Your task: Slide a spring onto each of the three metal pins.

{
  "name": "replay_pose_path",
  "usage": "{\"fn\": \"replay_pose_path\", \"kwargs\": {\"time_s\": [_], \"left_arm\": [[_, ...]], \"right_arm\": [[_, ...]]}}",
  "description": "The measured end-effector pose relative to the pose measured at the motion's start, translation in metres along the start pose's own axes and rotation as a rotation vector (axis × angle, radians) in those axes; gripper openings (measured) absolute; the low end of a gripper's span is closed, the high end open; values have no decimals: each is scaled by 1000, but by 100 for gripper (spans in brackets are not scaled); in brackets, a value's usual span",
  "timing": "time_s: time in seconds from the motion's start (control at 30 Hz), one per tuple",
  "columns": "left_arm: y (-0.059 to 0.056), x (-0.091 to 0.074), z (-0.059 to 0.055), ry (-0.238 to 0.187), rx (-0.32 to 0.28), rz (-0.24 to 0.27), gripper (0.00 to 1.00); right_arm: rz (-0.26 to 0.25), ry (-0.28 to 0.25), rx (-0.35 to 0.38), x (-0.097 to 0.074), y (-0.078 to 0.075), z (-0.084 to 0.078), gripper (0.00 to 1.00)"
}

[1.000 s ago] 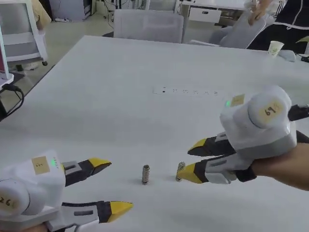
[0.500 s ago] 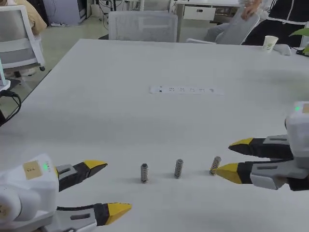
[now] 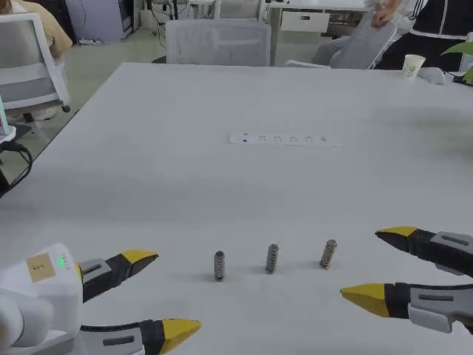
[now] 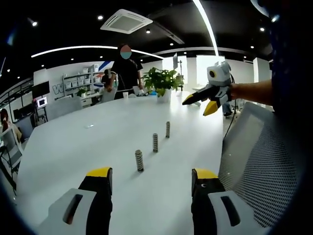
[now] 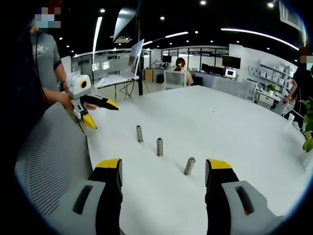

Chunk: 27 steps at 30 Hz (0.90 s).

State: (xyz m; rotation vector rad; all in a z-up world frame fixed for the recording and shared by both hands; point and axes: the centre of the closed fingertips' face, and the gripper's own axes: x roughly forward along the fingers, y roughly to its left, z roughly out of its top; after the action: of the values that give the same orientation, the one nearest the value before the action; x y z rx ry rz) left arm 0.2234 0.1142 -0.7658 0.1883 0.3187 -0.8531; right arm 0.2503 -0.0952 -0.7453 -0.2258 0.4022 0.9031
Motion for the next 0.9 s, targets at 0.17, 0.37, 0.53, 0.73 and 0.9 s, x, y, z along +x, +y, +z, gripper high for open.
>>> {"fn": "replay_pose_path", "kwargs": {"time_s": [0.17, 0.37, 0.53, 0.73, 0.9], "left_arm": [[-3, 1, -7, 15, -37, -8, 70], [-3, 3, -10, 21, -66, 2, 83], [-2, 6, -17, 39, -81, 4, 90], [-3, 9, -23, 48, -86, 4, 92], [-2, 10, -22, 44, -87, 8, 92]], "right_arm": [[1, -14, 6, 1, 3, -9, 82], [-35, -58, 41, 3, -2, -11, 99], [-49, -51, 65, 4, -3, -17, 99], [-53, -41, 65, 6, -5, -30, 99], [-72, -60, 95, 4, -13, -36, 99]]}}
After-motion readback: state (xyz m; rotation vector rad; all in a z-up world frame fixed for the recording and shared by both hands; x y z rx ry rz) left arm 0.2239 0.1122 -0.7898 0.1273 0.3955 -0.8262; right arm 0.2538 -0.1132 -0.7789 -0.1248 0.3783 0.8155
